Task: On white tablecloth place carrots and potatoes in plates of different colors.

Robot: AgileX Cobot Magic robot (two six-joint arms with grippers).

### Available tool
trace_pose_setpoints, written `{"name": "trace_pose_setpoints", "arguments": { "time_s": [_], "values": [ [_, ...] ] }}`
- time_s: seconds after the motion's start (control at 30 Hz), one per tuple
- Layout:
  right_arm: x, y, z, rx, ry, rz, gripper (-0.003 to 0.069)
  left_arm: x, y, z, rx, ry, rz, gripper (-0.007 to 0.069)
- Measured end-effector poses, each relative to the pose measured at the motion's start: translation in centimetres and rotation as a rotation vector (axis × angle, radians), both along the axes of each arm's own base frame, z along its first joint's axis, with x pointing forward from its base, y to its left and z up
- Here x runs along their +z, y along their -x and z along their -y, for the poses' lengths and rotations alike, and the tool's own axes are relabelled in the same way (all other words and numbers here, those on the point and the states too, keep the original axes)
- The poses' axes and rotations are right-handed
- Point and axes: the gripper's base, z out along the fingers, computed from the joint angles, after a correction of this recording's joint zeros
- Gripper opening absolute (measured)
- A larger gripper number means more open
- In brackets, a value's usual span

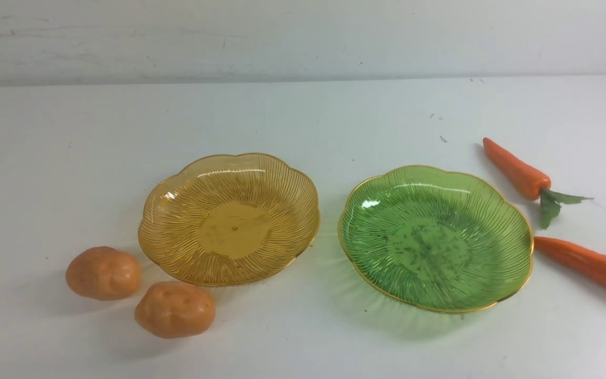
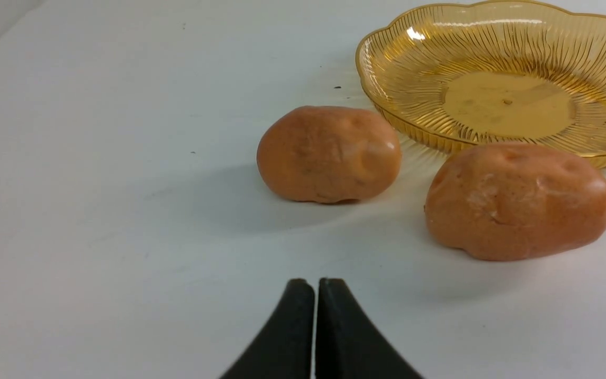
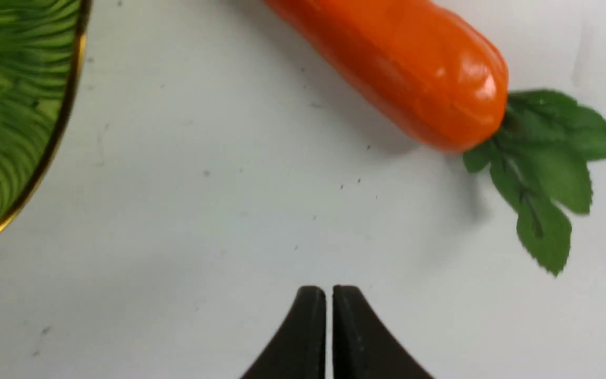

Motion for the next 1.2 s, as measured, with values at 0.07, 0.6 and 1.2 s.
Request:
{"name": "trace_pose_setpoints", "arguments": {
  "time_s": [0.07,0.6,1.2],
  "values": [
    [-1.0,-2.7,0.2,0.01,0.009,-0.026,0.0041,0.0,0.0,0.0,0.0,0.0,0.0,-0.0003],
    [-3.8,-5.1,0.7,0.078,0.055,-0.094,0.0129,0.0,0.0,0.0,0.0,0.0,0.0,-0.0003],
    [-5.3,-6.3,0.9,0.53,0.144,-0.085,0.0617,0.0,0.0,0.0,0.0,0.0,0.0,-0.0003]
  ]
}}
